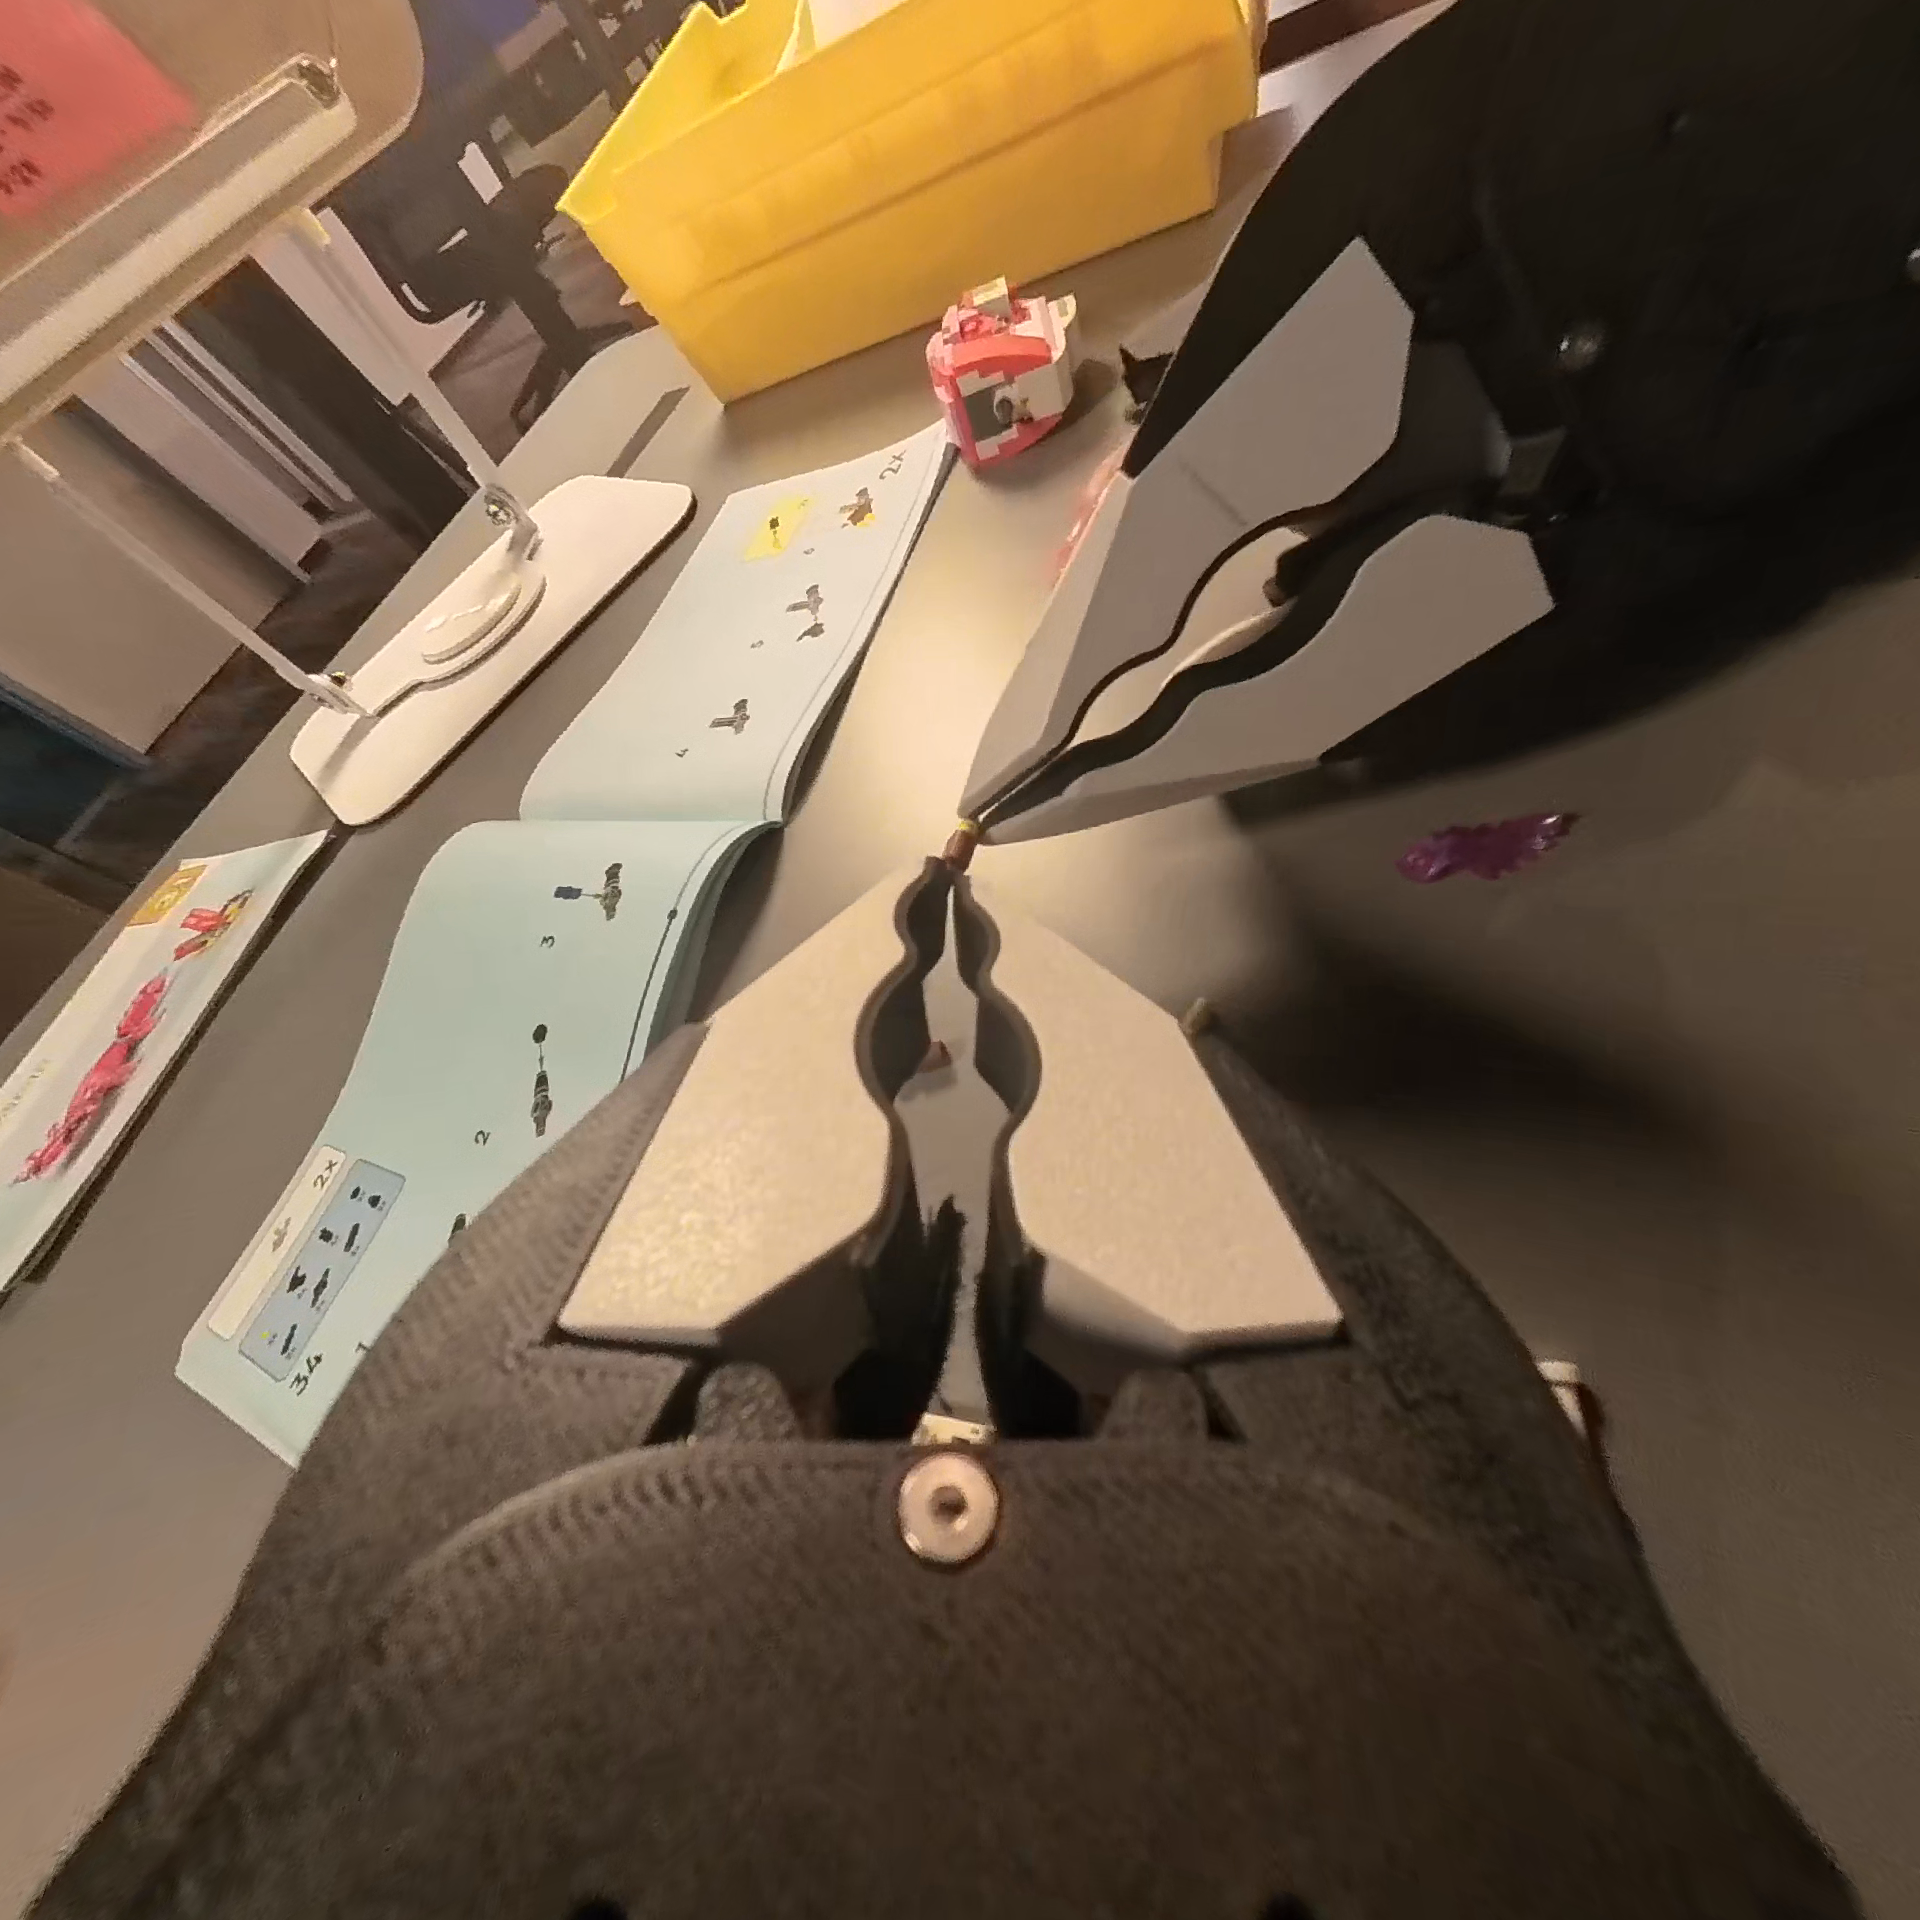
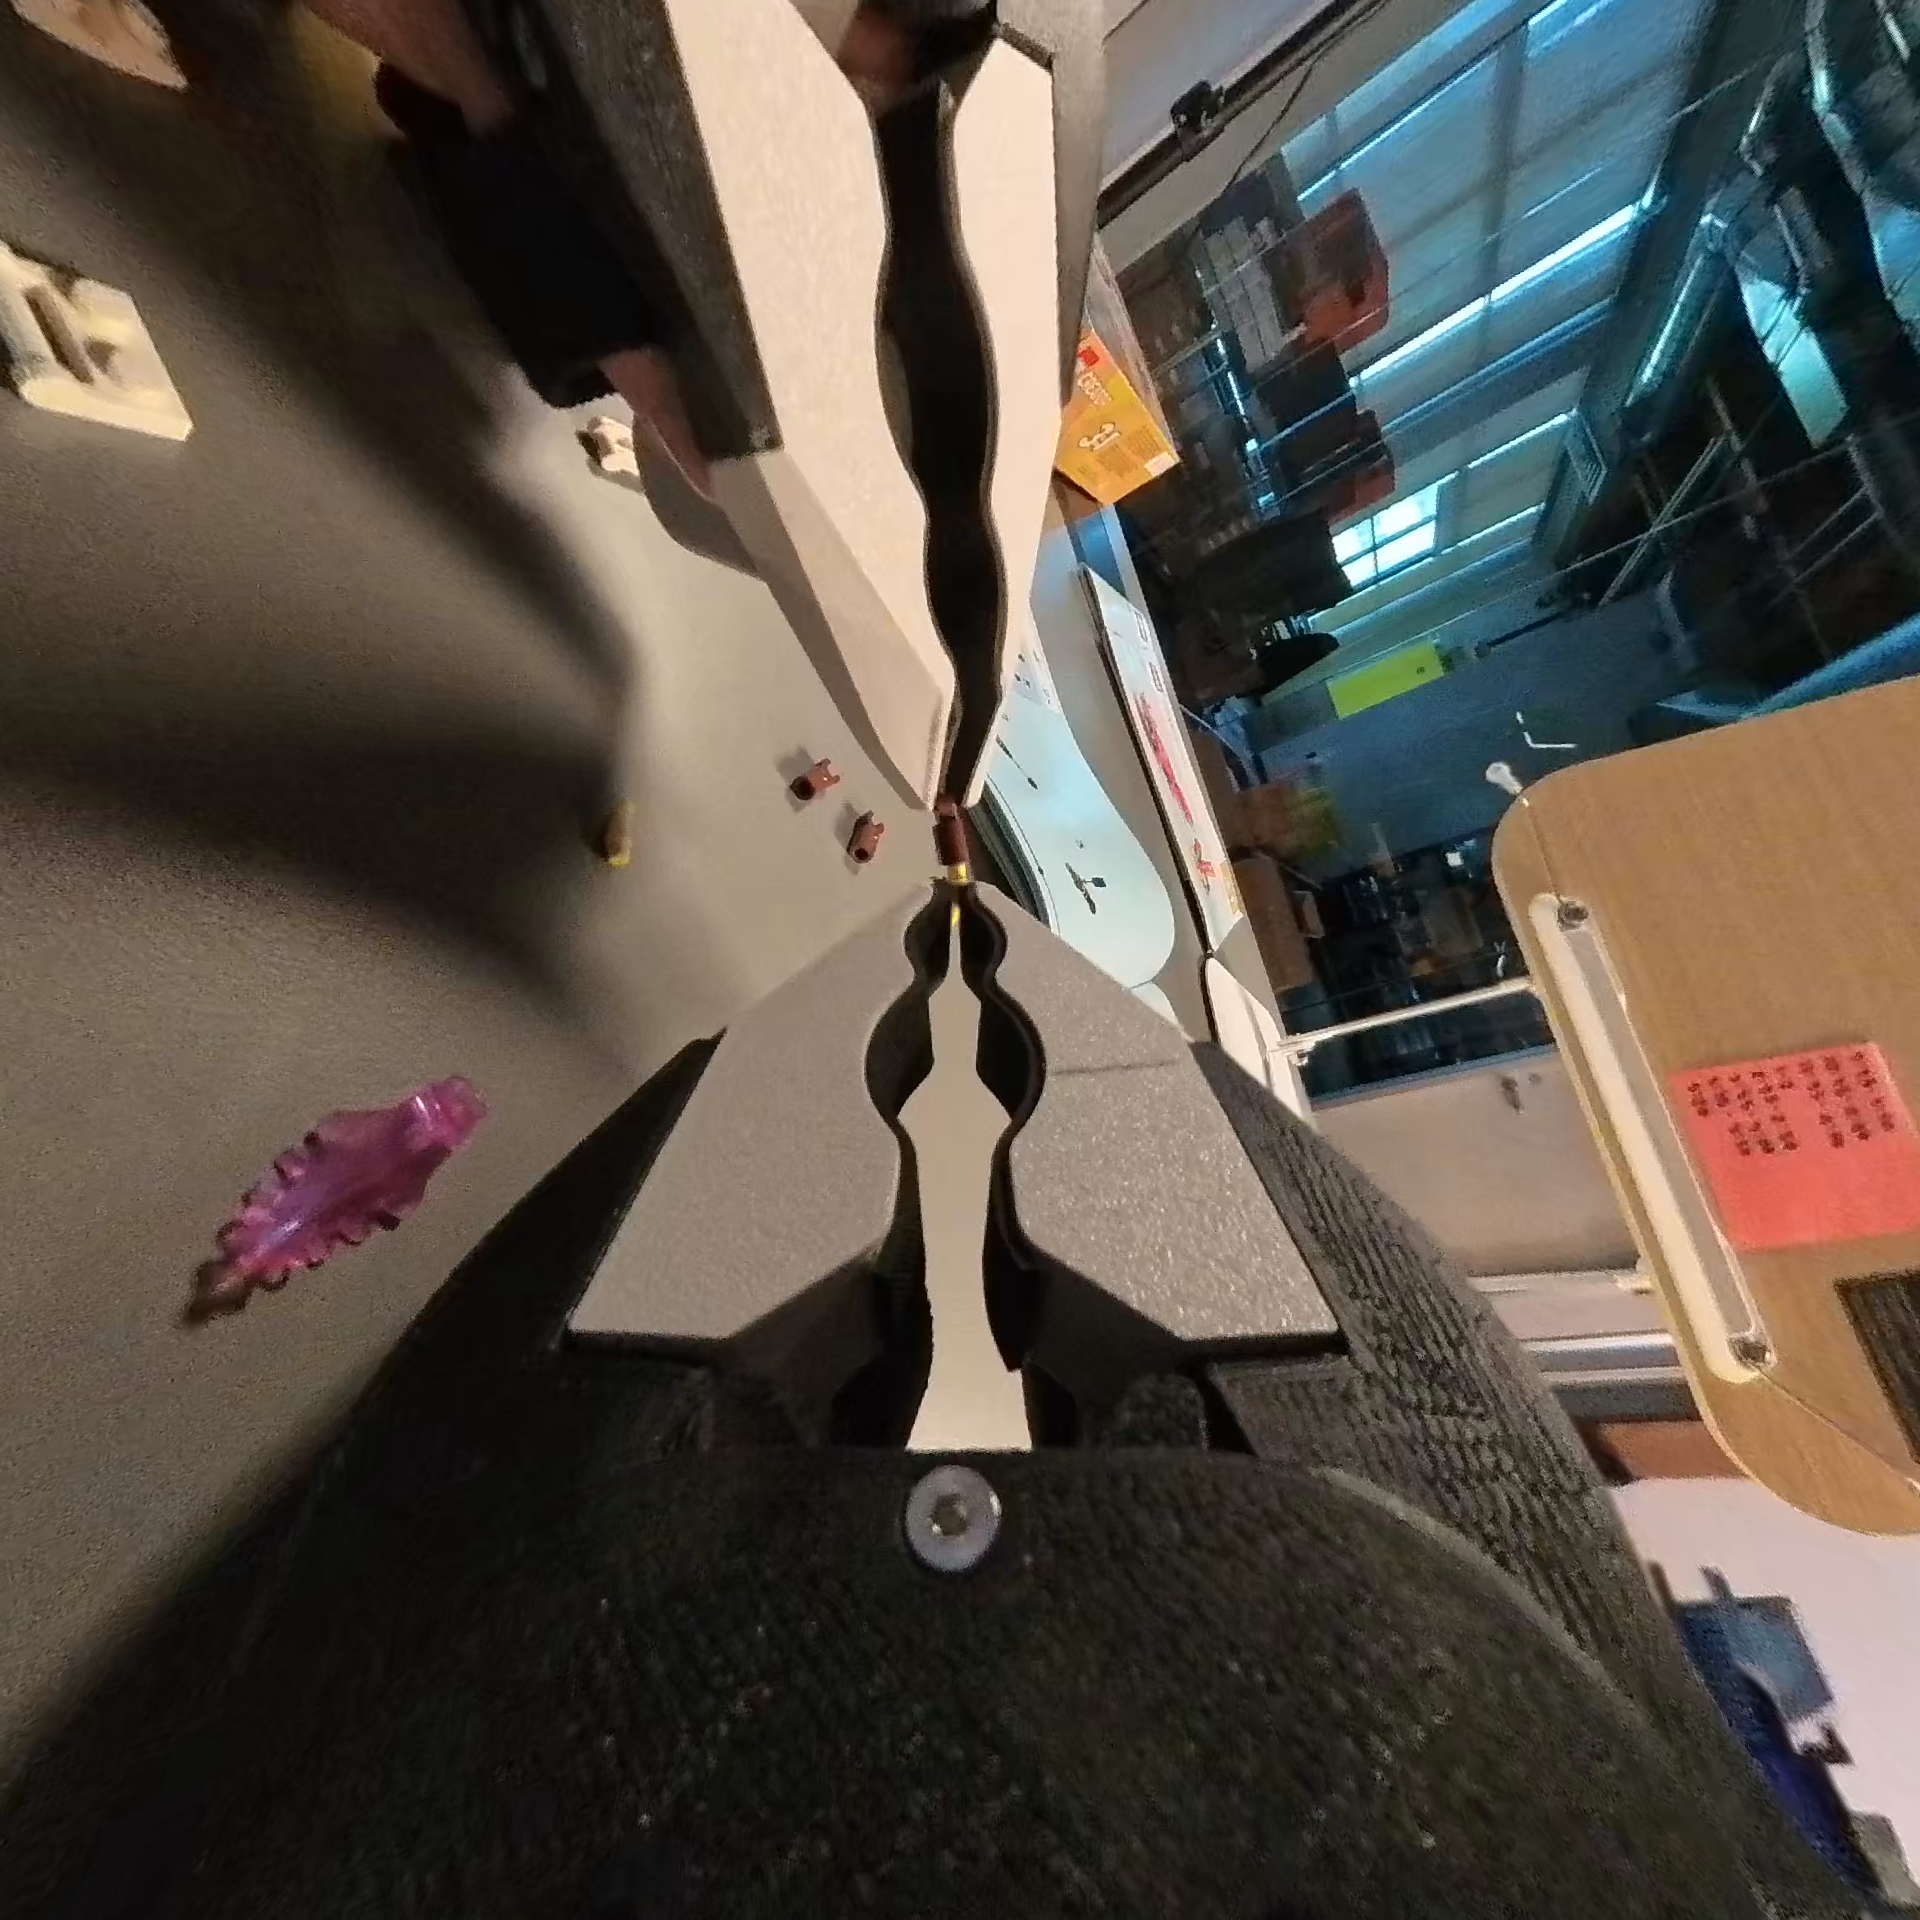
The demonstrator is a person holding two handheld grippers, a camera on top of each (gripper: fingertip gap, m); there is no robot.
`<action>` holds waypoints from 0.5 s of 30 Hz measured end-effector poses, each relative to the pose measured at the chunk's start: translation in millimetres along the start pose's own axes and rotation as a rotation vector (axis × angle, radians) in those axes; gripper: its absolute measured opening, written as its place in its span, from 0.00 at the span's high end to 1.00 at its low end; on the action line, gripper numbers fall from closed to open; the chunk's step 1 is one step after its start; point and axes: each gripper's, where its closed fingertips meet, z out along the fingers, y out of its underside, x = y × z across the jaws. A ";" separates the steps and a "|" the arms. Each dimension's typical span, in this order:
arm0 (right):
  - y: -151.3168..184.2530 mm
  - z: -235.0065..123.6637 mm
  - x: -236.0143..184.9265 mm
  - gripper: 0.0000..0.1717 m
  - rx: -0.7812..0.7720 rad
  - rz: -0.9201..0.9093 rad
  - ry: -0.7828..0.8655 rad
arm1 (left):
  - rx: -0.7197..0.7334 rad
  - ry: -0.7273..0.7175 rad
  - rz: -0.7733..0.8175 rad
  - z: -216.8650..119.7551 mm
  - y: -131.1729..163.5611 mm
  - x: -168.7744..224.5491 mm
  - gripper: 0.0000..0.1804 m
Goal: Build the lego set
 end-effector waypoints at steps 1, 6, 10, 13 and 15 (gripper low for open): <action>0.1 0.1 0.4 1.00 -0.002 0.006 0.001 | -0.002 -0.001 -0.004 0.2 0.0 -0.1 1.00; 1.4 0.7 1.5 1.00 -0.010 0.050 -0.001 | -0.034 -0.020 -0.010 3.2 2.8 -0.6 1.00; 2.8 0.6 -1.0 1.00 -0.020 -0.038 0.008 | -0.050 -0.005 -0.005 4.1 5.0 1.5 1.00; 3.3 0.9 -7.0 1.00 -0.029 -0.146 0.003 | -0.048 0.027 -0.008 3.1 5.2 5.1 1.00; 4.6 1.8 -9.9 1.00 -0.045 -0.207 0.006 | -0.065 0.030 0.003 3.8 7.4 6.7 1.00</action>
